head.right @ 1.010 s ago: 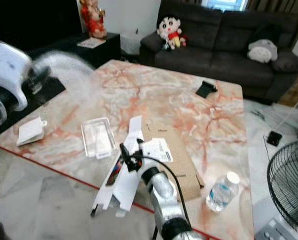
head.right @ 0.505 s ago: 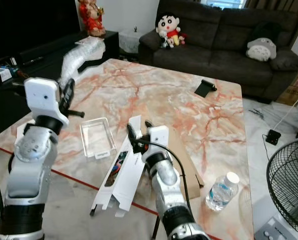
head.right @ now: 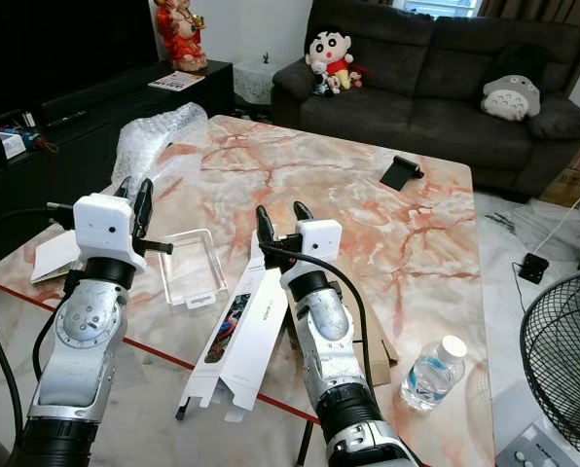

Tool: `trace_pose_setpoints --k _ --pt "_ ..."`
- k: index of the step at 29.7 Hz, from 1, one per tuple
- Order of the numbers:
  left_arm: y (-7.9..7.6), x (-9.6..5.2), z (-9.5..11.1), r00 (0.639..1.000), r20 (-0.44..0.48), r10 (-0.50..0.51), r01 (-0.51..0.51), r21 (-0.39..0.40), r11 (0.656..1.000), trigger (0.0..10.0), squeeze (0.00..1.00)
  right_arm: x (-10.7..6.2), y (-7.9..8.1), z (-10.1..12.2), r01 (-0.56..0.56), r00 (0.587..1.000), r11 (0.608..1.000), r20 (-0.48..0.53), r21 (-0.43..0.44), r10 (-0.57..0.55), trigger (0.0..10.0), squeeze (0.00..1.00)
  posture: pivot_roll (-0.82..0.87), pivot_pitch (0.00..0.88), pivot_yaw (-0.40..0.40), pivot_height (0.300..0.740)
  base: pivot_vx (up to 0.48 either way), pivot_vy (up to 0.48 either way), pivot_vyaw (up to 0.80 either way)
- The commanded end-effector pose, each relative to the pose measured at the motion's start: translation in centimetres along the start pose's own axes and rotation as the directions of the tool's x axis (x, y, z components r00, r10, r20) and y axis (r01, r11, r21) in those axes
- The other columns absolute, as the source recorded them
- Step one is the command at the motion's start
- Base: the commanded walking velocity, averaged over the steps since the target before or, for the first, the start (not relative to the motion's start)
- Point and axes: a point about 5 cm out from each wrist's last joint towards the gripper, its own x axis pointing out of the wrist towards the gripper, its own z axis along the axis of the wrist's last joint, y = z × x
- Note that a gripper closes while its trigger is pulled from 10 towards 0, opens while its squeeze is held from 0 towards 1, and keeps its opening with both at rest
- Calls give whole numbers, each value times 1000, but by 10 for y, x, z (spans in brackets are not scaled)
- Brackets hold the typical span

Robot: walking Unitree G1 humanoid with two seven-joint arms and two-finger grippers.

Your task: Picking trash to rubbish bin

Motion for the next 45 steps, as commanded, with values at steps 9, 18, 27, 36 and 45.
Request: trace_pose_setpoints --k 9,18,27,36,45 --pt "-1 -8 -4 1000 30 4 -7 83 997 10000 0 6 5 7 -12 1000 1000 26 -7 13 10000 0 58 0 -60 740 -27 0 0" --pt "-1 -6 -2 999 52 10 -15 93 996 10000 0 7 2 9 -7 1000 1000 28 -11 7 10000 0 57 0 -64 740 -276 0 0" --pt "1 -3 0 998 68 18 -25 107 994 10000 0 7 0 11 2 999 1000 34 -15 -1 10000 0 51 0 -62 740 -285 0 0" --pt "6 2 6 995 92 26 -38 129 991 10000 0 7 1 10 0 999 1000 32 -11 0 10000 0 58 0 -67 740 -271 0 0" --pt "10 5 14 993 117 31 -48 141 989 10000 0 7 1 10 -6 999 1000 32 -5 6 10000 0 58 0 -70 740 -265 0 0"
